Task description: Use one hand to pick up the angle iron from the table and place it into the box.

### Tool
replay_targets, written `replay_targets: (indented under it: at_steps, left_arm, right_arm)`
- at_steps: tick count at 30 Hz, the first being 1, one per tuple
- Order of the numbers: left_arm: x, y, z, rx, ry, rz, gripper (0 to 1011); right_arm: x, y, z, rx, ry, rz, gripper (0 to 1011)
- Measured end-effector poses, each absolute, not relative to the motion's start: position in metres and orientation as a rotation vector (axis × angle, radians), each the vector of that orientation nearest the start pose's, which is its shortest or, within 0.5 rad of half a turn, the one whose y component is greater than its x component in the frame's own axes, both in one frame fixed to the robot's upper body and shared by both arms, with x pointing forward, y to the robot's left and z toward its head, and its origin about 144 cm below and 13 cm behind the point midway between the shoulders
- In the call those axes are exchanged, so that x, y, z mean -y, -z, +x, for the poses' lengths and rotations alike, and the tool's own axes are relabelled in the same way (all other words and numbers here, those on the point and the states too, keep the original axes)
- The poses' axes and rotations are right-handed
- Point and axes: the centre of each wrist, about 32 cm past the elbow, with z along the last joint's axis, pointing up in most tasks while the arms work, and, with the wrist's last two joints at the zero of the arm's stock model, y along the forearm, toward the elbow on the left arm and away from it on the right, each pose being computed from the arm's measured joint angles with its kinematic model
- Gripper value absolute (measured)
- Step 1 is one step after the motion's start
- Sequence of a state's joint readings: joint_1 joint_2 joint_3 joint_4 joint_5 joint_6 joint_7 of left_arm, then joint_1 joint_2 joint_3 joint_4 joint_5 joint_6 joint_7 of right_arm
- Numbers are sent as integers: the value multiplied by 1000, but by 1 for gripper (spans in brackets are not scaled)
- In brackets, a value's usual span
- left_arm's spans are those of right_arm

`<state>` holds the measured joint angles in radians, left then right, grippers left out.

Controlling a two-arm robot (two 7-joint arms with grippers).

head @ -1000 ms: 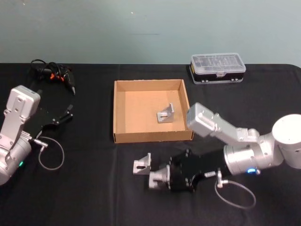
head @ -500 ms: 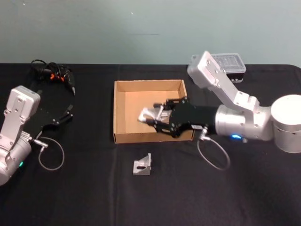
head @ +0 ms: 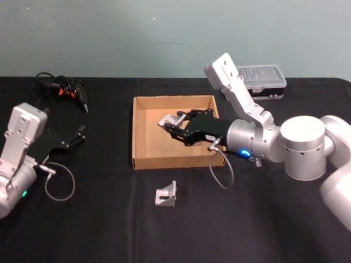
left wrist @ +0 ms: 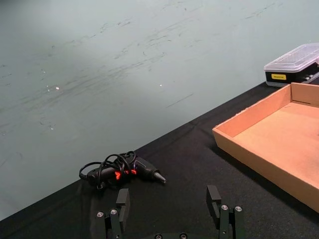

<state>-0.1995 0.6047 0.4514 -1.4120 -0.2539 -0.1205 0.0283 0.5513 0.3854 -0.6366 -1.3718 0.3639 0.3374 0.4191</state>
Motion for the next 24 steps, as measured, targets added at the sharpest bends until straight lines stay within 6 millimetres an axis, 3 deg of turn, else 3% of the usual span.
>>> replay_targets:
  at_steps: [24]
  left_arm:
    - [-310, -1140, 489, 285, -1248, 304, 1011]
  right_arm:
    - [172, -1206, 584, -110, 739, -471, 452]
